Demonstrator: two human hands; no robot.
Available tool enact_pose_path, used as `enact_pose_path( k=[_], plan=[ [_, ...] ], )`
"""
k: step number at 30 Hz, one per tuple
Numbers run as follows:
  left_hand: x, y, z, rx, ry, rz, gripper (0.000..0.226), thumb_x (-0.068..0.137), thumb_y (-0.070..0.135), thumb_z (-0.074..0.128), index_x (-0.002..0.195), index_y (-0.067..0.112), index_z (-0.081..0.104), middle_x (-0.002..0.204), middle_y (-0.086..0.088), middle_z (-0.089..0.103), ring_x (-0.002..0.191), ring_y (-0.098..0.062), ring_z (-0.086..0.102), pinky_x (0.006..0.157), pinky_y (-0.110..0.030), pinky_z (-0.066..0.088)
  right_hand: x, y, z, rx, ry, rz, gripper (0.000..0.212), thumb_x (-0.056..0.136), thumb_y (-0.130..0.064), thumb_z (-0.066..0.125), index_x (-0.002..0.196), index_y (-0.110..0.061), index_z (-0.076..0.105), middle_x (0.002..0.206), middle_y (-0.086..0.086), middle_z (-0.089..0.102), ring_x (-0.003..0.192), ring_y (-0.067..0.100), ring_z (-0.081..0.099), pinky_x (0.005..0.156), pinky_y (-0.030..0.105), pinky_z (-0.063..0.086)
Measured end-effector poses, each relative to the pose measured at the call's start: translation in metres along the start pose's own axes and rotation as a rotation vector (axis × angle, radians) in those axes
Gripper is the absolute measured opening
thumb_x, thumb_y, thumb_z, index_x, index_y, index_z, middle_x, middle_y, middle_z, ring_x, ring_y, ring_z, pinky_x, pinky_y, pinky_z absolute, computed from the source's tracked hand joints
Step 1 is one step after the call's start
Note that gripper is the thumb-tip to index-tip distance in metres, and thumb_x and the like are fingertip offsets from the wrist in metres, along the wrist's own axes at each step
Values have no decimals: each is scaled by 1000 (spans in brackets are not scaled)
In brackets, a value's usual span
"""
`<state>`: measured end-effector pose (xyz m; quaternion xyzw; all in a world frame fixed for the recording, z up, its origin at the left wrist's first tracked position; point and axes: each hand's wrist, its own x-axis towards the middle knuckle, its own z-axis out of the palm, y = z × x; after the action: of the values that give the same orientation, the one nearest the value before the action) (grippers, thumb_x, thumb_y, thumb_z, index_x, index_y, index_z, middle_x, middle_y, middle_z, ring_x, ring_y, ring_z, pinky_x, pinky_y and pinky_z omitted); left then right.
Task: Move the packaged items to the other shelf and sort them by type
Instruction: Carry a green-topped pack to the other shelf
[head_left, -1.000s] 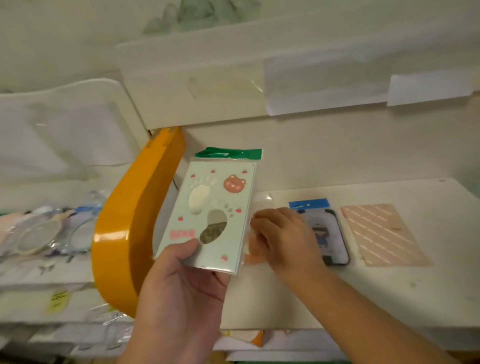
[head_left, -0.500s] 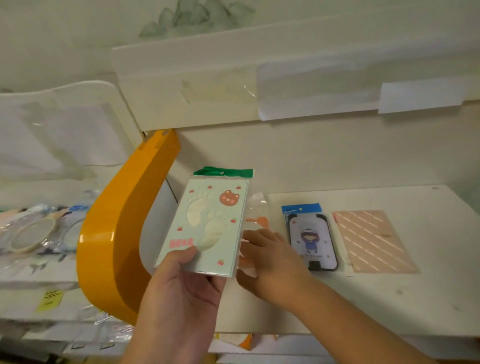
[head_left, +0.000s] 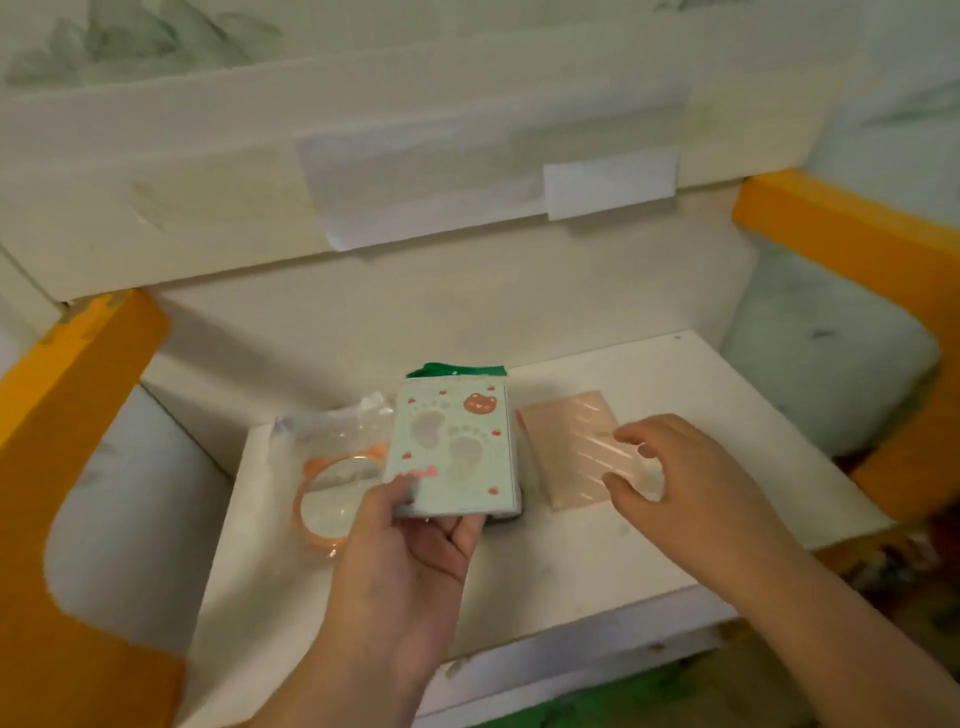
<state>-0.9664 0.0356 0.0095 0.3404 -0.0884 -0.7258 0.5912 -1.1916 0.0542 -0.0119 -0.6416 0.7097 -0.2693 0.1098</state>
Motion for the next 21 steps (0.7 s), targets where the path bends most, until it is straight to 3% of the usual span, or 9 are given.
enact_pose_path(
  k=[2,4,6,9,11,15,19,21],
  plan=[
    [8,-31,15,27,-25,-52,39,97,5,45,131,15,60,120,-12,74,116,-29,68,99,-53,52,-19,18,-21,-44,18,46,43,88,-44,64,129,-35,52,120,-22,50,105,0,49,88,18,39],
    [20,-64,30,62,-41,-100,32,97,2,45,121,13,63,115,-13,75,115,-31,68,101,-53,51,-36,32,-38,-91,46,71,45,88,-43,65,130,-33,53,126,-20,53,108,-1,47,90,16,36],
    [32,-96,45,90,-80,-166,32,98,0,44,123,10,61,115,-14,75,111,-33,69,91,-51,58,-54,43,-52,-133,40,93,45,88,-44,64,130,-34,52,127,-21,52,109,-3,46,89,10,33],
    [53,-143,64,112,-126,-266,37,97,-3,45,131,7,55,119,-19,72,106,-37,71,74,-50,63,-81,55,-67,-166,25,132,43,89,-47,63,129,-40,49,119,-32,41,104,-10,36,74,-2,32],
    [63,-171,76,136,-131,-296,37,98,-4,47,133,3,52,124,-23,68,107,-39,69,74,-53,62,-95,63,-73,-184,41,149,43,88,-49,63,129,-42,49,116,-34,38,103,-10,35,74,0,33],
    [73,-212,90,101,-99,-343,40,101,-3,43,139,8,47,132,-23,61,116,-44,62,88,-65,53,-113,75,-81,-189,45,193,41,89,-49,61,128,-41,51,120,-29,47,105,-7,41,84,10,37],
    [80,-231,97,56,-42,-375,44,102,-2,41,144,13,45,137,-21,57,108,-39,62,70,-60,59,-125,83,-84,-175,32,203,38,90,-51,59,126,-41,52,117,-30,47,105,-4,45,88,15,45],
    [83,-233,102,72,-19,-388,43,102,-2,43,143,12,47,136,-20,58,103,-38,63,75,-58,59,-129,84,-85,-180,28,206,39,90,-51,58,127,-42,52,120,-31,46,108,-4,46,90,16,46]
  ],
)
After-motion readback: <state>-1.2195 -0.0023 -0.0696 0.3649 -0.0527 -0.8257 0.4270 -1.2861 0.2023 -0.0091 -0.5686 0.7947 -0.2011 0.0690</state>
